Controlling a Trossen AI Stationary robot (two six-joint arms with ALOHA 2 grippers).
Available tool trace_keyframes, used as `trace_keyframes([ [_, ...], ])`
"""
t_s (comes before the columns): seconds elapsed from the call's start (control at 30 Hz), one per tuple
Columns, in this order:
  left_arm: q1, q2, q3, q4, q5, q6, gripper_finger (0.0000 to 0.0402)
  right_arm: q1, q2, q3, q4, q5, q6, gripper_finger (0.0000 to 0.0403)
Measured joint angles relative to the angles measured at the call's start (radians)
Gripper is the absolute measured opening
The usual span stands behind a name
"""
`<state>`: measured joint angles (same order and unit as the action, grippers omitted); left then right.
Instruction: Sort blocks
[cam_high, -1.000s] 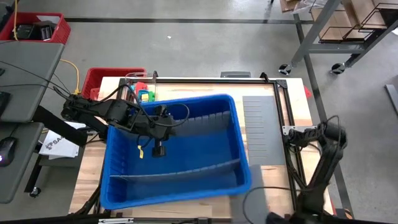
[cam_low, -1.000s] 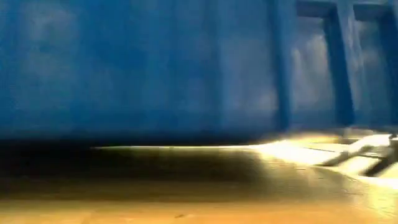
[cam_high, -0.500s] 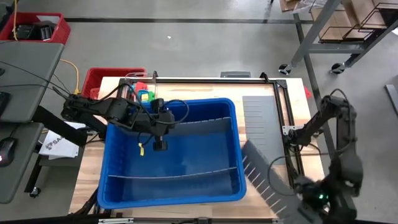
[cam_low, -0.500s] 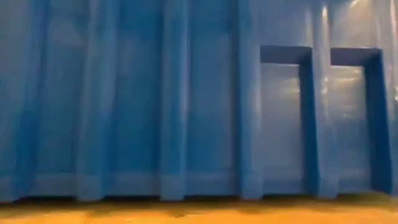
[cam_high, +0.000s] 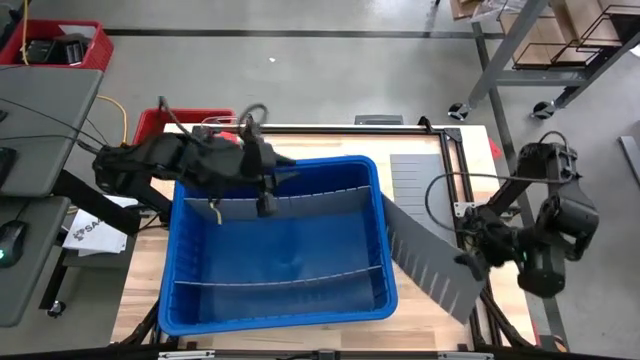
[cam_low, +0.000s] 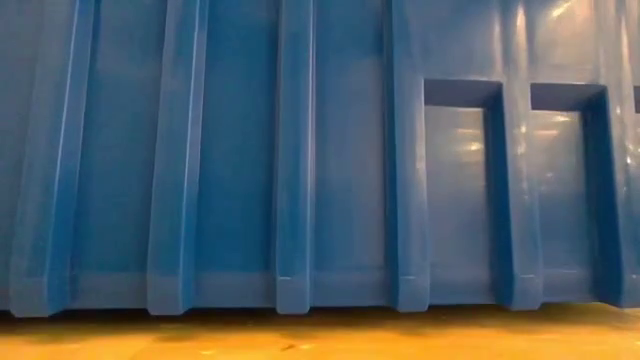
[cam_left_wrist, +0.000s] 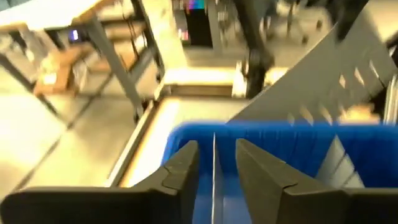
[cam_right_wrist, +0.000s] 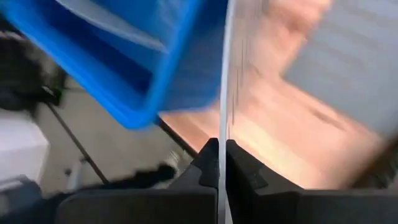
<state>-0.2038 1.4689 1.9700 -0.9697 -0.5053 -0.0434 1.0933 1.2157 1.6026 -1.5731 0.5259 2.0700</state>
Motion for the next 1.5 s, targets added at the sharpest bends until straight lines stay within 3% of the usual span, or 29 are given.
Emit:
trace_keyframes([
  [0.27,0.022,0.001,0.133,0.226,-0.004,0.092,0.0163,-0.189,-0.006,0.100,0.000,0.273,-0.188,0.0000],
  [0.5,0.022,-0.001,0.241,0.521,0.033,0.225,0.0173,-0.409,-0.006,0.183,0.000,0.466,-0.435,0.0000],
  [0.6,0.022,-0.007,0.293,0.505,0.048,0.254,0.0173,-0.479,-0.006,0.224,0.036,0.593,-0.553,0.0000],
  [0.67,0.022,-0.017,0.321,0.439,0.053,0.239,0.0173,-0.500,-0.006,0.256,0.124,0.622,-0.686,0.0000],
  [0.77,0.022,-0.046,0.357,0.314,0.081,0.145,0.0173,-0.506,-0.005,0.309,0.305,0.573,-0.954,0.0000],
  [0.87,0.022,-0.088,0.387,0.165,0.136,0.009,0.0173,-0.508,-0.004,0.336,0.506,0.451,-1.179,0.0000],
  [1.03,0.022,-0.174,0.382,-0.070,0.258,-0.221,0.0173,-0.506,0.011,0.341,0.740,0.254,-1.388,0.0000],
  [1.23,0.017,-0.213,0.382,-0.331,0.261,-0.390,0.0173,-0.506,0.063,0.341,0.806,0.093,-1.440,0.0000],
  [1.3,0.017,-0.213,0.382,-0.364,0.271,-0.425,0.0173,-0.506,0.078,0.340,0.797,0.078,-1.426,0.0000],
  [1.5,0.017,-0.187,0.382,-0.372,0.436,-0.507,0.0173,-0.506,0.103,0.340,0.838,0.134,-1.437,0.0000],
])
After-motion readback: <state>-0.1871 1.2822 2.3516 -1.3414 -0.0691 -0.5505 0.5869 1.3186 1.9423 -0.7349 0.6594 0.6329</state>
